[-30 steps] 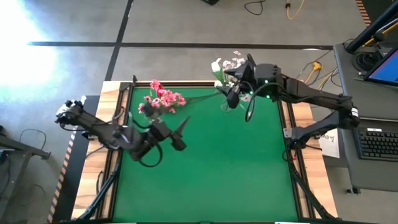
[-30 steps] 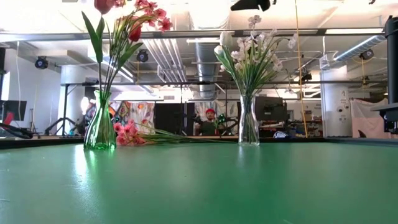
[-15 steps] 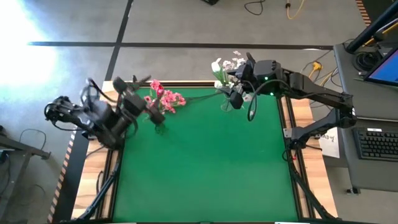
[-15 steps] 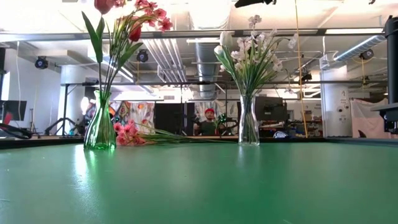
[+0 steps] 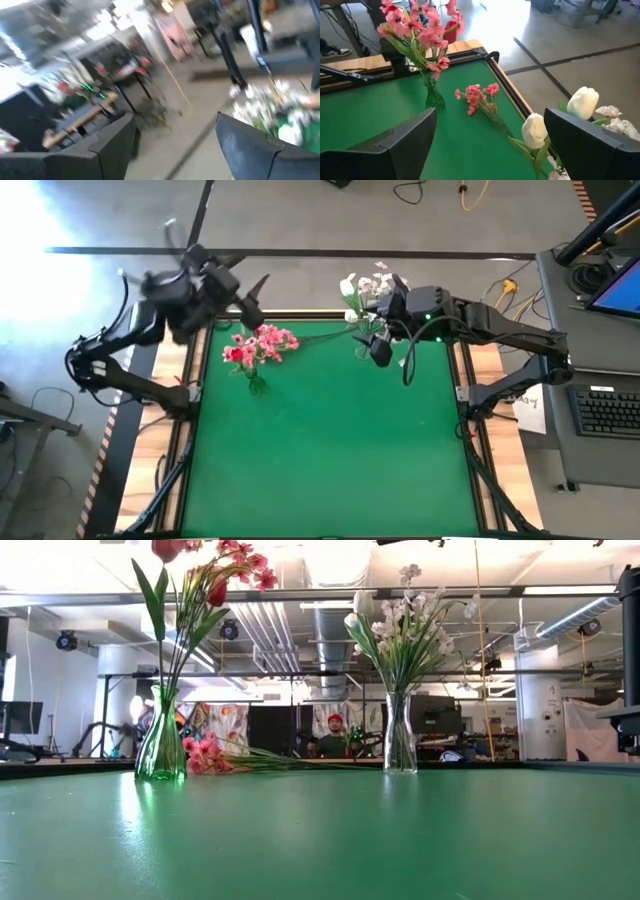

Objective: Sort flowers into vase by color
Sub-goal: Put the pink flowers into the green vase

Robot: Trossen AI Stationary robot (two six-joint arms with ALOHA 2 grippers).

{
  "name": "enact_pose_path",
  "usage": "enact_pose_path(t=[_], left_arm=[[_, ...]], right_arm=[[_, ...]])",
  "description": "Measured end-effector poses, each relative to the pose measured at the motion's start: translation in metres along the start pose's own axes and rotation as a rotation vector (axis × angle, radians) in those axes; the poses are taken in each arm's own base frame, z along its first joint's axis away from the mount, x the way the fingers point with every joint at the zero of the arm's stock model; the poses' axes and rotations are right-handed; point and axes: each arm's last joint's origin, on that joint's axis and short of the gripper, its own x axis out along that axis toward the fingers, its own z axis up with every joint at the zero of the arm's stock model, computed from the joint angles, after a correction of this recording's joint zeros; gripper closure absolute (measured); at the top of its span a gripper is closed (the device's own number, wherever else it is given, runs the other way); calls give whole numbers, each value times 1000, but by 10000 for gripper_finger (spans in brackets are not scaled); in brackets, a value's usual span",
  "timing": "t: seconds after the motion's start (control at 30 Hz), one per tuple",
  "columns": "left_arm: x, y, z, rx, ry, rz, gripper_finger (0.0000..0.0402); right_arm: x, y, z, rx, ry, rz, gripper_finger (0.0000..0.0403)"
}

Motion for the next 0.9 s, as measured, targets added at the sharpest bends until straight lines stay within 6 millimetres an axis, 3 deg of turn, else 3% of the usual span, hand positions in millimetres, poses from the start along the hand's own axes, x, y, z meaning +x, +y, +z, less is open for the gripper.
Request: enact_pose_path(t=[0.13,0.27,0.4,0.63,0.9], left_arm=[[25,20,-8,3,117,-146,142],[47,40,-20,1,224,-399,142],[61,70,-27,-81,255,-612,142],[95,116,-44,-184,340,-493,142],[132,127,-77,-208,397,-528,142]], right_arm=[[0,0,-2,9,19,0,41],[0,0,-4,14,39,-4,41],[0,0,-5,27,49,-4,41],[0,0,-5,32,49,-5,41],[0,0,-5,51,54,-6,41]])
